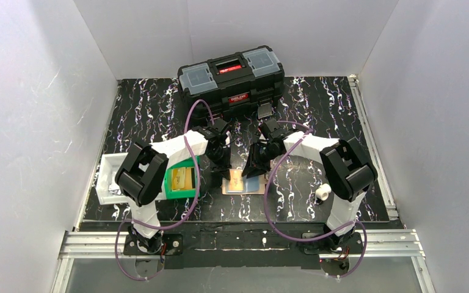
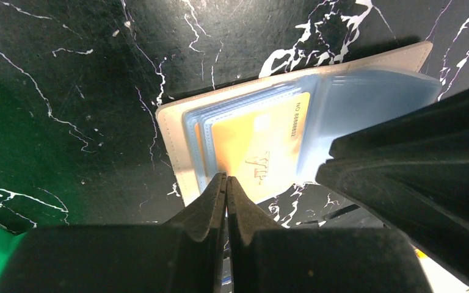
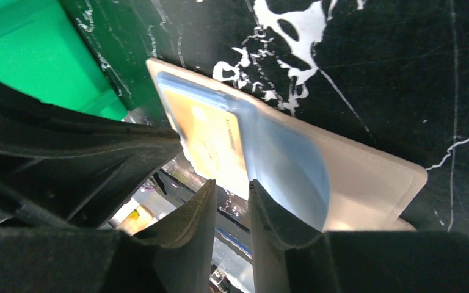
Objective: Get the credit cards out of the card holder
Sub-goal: Remove the credit card from the card holder.
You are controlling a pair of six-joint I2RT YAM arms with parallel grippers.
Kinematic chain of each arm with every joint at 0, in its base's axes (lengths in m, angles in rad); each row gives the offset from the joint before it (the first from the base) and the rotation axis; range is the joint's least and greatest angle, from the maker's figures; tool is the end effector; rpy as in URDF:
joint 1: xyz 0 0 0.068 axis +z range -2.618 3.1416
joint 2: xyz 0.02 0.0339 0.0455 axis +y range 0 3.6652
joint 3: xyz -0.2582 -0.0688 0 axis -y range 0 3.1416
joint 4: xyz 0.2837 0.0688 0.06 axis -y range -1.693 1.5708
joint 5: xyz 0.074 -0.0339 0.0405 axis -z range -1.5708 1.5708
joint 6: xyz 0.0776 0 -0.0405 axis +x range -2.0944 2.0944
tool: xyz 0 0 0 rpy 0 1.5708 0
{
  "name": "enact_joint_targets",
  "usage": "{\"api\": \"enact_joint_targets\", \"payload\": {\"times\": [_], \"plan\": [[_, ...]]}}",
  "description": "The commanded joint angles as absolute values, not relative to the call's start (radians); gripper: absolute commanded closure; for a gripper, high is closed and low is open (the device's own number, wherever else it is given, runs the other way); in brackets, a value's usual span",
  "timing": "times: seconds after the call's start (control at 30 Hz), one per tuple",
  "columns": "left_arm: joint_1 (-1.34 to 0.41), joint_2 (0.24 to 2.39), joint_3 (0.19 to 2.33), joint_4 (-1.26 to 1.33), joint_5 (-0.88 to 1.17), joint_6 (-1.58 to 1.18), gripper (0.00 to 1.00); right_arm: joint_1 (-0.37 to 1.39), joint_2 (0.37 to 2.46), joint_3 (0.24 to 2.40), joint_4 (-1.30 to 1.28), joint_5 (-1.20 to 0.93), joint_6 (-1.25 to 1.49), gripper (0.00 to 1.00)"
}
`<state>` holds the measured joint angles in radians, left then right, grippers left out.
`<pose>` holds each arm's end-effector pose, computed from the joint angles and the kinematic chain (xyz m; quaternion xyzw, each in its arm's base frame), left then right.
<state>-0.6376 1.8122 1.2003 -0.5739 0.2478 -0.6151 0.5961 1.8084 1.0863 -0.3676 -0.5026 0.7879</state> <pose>0.3137 -0.2561 0.1121 0.0346 0.9737 -0.2096 0.0827 0.3092 0.2550 0.0961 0.0311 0.9421 0.3332 0.0236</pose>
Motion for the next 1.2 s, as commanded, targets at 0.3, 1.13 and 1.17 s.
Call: {"api": "enact_joint_targets", "payload": {"times": [0.3, 1.13, 1.17], "plan": [[-0.654, 1.871, 1.199, -0.581, 0.253, -0.65, 1.0, 0.598, 1.866, 1.038, -0.291, -0.559, 0.806, 0.65], [-0.673, 1.934, 1.192, -0.592, 0.218, -0.707, 1.0, 0.513, 1.826, 0.853, 0.035, -0.759, 0.906, 0.64], [-0.672, 1.935, 1.191, -0.592, 0.218, -0.708, 1.0, 0.512, 1.829, 0.838, 0.076, -0.777, 0.925, 0.64]]}}
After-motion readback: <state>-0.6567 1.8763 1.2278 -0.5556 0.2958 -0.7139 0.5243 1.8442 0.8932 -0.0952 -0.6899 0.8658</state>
